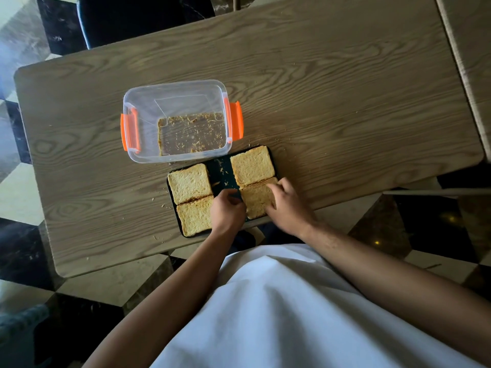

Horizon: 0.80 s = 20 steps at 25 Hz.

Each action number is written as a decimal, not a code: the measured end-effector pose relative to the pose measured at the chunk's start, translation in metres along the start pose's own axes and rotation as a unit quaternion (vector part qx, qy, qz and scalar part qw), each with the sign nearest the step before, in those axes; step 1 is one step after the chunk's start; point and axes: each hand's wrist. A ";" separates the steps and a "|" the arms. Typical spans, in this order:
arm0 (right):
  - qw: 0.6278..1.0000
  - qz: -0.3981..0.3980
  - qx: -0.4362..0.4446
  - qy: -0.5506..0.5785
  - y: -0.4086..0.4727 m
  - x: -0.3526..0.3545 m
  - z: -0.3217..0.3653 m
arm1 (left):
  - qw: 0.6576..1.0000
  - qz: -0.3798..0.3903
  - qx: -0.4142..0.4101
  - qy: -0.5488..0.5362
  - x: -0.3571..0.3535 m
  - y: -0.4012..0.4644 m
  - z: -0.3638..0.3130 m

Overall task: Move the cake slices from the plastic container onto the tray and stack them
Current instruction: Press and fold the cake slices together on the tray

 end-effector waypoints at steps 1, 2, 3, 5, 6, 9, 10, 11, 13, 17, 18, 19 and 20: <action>1.000 0.007 0.002 -0.002 0.000 -0.001 0.000 | 1.000 0.005 -0.003 -0.005 -0.002 -0.001 -0.002; 1.000 0.007 0.000 -0.002 0.000 -0.001 0.000 | 1.000 0.006 -0.006 -0.002 -0.004 -0.002 -0.004; 1.000 0.006 -0.002 0.001 0.001 -0.001 -0.001 | 1.000 0.005 -0.009 0.006 -0.005 -0.001 -0.005; 1.000 0.007 -0.006 0.008 0.003 -0.002 -0.001 | 1.000 0.010 -0.010 0.015 -0.005 -0.001 -0.006; 1.000 0.007 -0.009 0.012 0.004 -0.002 -0.002 | 1.000 0.016 -0.009 0.014 -0.005 0.000 -0.007; 1.000 0.000 -0.014 0.011 0.006 0.000 -0.002 | 1.000 0.003 -0.009 0.017 -0.003 0.002 -0.010; 1.000 -0.009 -0.007 0.009 0.008 0.001 -0.001 | 1.000 -0.016 -0.007 0.020 -0.002 0.003 -0.012; 1.000 -0.018 0.006 0.007 0.009 0.002 -0.001 | 0.999 -0.033 0.000 0.017 0.000 0.004 -0.015; 0.999 -0.025 0.037 -0.010 0.014 0.004 0.001 | 0.999 -0.044 0.007 0.002 0.003 0.006 -0.023; 0.994 -0.006 0.069 -0.083 0.023 0.001 0.001 | 0.999 -0.012 -0.044 0.013 0.001 0.007 -0.037; 0.992 -0.005 0.072 -0.101 0.024 0.000 0.001 | 0.999 -0.009 -0.050 0.021 0.001 0.007 -0.039; 0.991 -0.005 0.072 -0.113 0.025 -0.001 0.001 | 0.999 -0.006 -0.050 0.022 0.001 0.007 -0.040; 0.991 -0.005 0.071 -0.117 0.026 -0.002 0.000 | 0.999 -0.002 -0.048 0.017 0.001 0.008 -0.041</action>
Point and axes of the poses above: each hand's wrist, its own y-axis towards the middle knuckle, its own x-axis out of the back of the hand, z = x × y, and after that the axes turned 7 degrees about x, right-handed
